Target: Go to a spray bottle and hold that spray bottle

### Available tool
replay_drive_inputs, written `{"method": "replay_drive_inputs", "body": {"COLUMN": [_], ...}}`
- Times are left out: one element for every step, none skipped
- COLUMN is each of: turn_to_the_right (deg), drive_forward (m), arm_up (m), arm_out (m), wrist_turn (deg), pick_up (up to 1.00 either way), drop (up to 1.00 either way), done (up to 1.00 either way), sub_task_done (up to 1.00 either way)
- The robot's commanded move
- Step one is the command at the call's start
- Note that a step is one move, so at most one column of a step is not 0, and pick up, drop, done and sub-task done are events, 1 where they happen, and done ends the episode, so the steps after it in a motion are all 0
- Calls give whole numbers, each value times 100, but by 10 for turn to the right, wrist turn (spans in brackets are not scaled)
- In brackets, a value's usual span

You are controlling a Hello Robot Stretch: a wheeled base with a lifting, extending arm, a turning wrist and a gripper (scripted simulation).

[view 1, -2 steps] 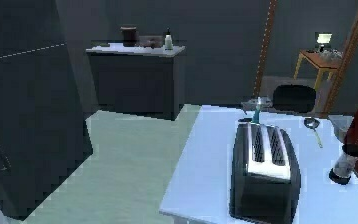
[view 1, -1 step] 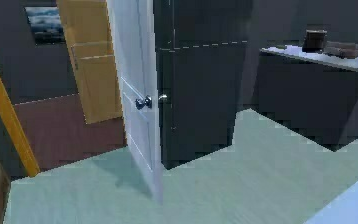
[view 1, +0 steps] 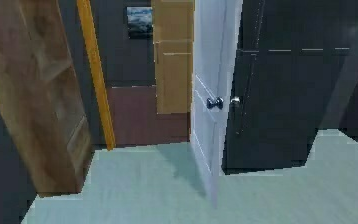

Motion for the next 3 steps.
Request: {"method": "replay_drive_inputs", "body": {"turn_to_the_right": [330,0,30], "drive_forward": [0,40,0], "arm_up": [0,0,0], "arm_out": [0,0,0], "wrist_turn": [0,0,0], "pick_up": [0,0,0], "drop": [0,0,0], "done": [0,0,0], "sub_task_done": [0,0,0]}}
